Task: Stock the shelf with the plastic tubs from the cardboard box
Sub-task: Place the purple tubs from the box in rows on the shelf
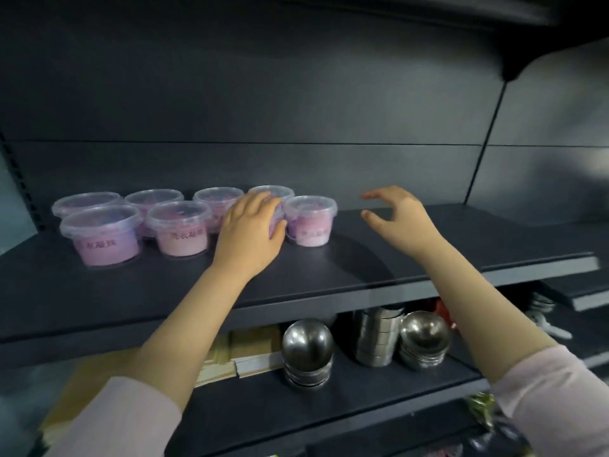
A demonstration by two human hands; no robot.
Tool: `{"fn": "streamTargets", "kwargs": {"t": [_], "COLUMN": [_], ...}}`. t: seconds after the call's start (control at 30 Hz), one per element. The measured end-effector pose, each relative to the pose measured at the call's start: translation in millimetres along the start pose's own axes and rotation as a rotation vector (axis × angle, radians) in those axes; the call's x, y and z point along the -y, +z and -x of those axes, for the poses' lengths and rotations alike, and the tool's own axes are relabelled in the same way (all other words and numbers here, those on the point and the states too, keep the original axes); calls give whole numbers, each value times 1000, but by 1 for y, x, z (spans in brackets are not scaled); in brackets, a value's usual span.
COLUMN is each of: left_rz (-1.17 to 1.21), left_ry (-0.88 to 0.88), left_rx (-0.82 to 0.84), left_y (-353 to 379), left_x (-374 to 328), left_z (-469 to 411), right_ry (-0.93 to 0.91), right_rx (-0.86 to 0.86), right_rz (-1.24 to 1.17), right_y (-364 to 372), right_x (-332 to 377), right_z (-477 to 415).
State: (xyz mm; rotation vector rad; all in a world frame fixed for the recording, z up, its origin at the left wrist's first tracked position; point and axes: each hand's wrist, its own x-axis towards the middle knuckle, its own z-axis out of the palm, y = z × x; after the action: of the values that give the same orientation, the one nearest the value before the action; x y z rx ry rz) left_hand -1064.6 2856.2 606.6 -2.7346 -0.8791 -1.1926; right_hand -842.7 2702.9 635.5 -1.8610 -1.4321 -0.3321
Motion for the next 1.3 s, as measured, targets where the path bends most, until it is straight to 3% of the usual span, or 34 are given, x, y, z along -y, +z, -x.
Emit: {"fn": "streamTargets", "kwargs": {"t": [0.3,0.6,0.97,1.07,1.3], "left_rz": [276,431,491,524,604], "left_ry": [97,331,453,454,421], "left_rx": [-37,236,721,801,1054], "left_y": [18,97,248,294,367], "left_x": [-216,-417,-519,-541,-588], "left_z": [80,171,258,260,281], "right_ry": [41,453,1068,1145,1231], "right_rx": [-79,-46,-204,-248,-144], "right_rz": [456,529,214,160,242], "right_y": [-187,-282,-282,-275,-297], "right_x": [-31,-141,-279,-322,-418], "right_z": [173,401,578,591,603]}}
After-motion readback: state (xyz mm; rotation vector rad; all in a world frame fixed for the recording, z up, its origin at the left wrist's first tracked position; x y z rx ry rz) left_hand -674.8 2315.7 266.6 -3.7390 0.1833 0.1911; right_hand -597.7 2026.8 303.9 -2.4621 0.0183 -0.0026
